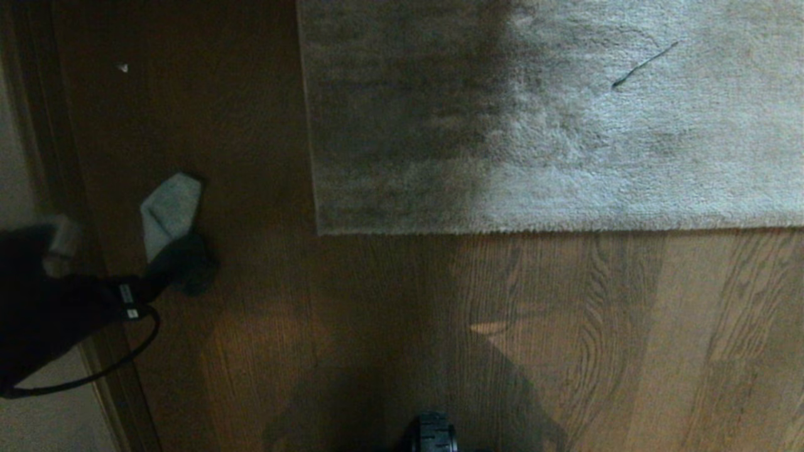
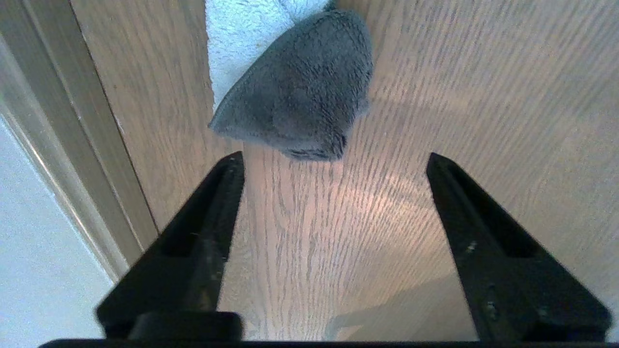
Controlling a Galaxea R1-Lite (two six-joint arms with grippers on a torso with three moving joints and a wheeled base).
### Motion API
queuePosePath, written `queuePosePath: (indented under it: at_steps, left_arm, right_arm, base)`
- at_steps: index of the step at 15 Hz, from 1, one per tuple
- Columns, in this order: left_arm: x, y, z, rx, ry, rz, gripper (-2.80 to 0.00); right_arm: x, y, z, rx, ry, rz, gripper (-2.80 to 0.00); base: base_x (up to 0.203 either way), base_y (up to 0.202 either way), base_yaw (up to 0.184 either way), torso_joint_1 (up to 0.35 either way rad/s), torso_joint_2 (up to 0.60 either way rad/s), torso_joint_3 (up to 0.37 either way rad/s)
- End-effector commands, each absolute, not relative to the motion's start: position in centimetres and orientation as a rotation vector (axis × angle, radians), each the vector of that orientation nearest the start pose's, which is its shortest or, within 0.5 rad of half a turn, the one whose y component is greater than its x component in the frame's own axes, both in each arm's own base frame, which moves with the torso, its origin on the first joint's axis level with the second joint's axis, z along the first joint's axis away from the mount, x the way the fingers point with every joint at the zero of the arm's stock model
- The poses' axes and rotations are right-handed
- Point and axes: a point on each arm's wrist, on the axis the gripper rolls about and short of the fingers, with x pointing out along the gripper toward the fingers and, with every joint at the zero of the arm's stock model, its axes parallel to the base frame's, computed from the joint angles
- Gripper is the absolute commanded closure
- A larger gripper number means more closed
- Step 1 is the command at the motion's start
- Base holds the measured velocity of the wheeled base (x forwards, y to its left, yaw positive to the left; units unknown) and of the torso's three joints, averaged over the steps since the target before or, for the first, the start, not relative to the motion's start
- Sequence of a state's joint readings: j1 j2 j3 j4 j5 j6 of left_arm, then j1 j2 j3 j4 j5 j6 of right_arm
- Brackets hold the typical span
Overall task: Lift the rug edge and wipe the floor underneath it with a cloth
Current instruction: Pick up the rag
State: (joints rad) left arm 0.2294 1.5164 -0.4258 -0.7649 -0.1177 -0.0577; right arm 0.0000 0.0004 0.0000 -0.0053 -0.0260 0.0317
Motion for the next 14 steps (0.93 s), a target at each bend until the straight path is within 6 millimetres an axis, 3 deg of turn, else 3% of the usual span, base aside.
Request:
queuePosePath:
  at_steps: [1,14]
  left_arm:
    - [23.0,5.1,14.6,-0.114,0.318,0.12,-2.8]
    - [26.7,5.9,13.1,-0.104,0.254,0.111,-2.8]
  right_arm:
    - [-2.3,-0.1,7.6,0.032,-0.007,-0.026,0.0]
    - [-2.3,-0.1,7.6,0.032,-0.007,-0.026,0.0]
  base:
    - [0.0,0.0,0.0,0.0,0.0,0.0]
    - [0.0,0.0,0.0,0.0,0.0,0.0]
